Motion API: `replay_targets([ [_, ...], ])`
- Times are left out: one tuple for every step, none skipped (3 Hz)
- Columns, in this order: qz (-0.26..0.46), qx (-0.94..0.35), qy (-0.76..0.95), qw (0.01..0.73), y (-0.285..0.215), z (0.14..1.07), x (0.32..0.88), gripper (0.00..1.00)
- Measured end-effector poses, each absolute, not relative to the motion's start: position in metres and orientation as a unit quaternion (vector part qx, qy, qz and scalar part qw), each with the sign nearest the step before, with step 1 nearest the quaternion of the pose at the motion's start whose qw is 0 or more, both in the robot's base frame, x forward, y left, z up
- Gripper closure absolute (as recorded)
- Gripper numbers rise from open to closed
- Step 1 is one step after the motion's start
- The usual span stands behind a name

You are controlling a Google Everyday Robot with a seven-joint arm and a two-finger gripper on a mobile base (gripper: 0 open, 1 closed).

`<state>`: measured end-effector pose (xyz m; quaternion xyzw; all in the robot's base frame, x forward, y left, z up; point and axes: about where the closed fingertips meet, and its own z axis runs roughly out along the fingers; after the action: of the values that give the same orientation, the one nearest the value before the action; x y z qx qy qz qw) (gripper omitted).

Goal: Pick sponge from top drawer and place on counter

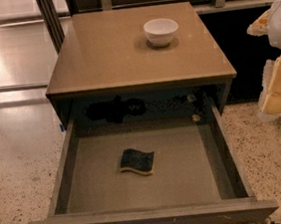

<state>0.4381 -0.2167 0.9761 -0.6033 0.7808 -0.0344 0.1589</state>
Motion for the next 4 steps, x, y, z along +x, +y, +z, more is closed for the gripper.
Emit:
replay_targets([
  [-0.034, -0.603, 0.781, 0.159, -0.217, 0.976, 0.438, 0.0],
  [-0.029, -0.623, 0.756, 0.197, -0.184, 0.97, 0.452, 0.0],
  [0.011, -0.63, 0.748, 0.208, -0.157, 0.921, 0.45, 0.0],
  [0.055, -0.65, 0.732, 0.199, -0.122, 0.875, 0.427, 0.0],
])
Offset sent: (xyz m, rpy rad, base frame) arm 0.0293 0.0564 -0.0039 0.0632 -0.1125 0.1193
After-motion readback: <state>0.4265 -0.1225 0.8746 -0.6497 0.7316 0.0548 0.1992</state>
